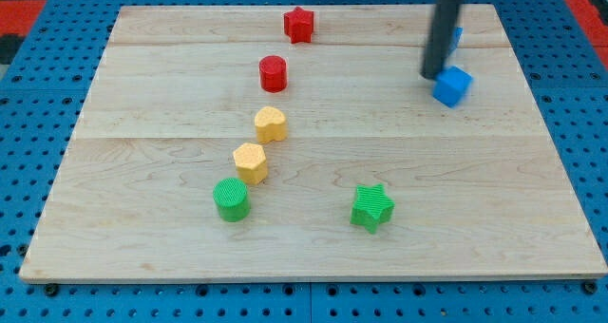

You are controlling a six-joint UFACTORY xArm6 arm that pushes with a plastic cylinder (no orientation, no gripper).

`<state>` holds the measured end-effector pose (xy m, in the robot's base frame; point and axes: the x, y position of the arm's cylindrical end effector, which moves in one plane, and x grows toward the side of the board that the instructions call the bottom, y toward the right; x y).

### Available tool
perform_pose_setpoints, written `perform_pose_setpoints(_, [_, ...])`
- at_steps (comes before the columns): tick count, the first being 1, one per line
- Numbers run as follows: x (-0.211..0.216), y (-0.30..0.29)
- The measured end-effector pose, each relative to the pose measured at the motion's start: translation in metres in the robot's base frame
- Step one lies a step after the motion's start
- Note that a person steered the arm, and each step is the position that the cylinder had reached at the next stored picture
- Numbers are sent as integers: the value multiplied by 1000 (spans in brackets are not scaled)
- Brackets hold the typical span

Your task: Place blue cube to the right of green star

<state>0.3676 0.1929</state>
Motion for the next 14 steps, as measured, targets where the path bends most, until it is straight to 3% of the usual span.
perform_pose_setpoints(1, [-4, -7])
perform_pose_setpoints(2, [-7, 30])
perform_pose_setpoints(3, [44, 94])
perform_pose_setpoints(4, [77, 27])
perform_pose_setpoints(7, [-58, 76])
perform_pose_setpoints(8, [-59, 59])
perform_pose_setpoints(9, [10, 33])
perform_pose_setpoints(11, [-45, 34])
perform_pose_setpoints(12, [-40, 5])
perform_pose_setpoints(13, [23, 9])
perform_pose_setpoints(14, [60, -5])
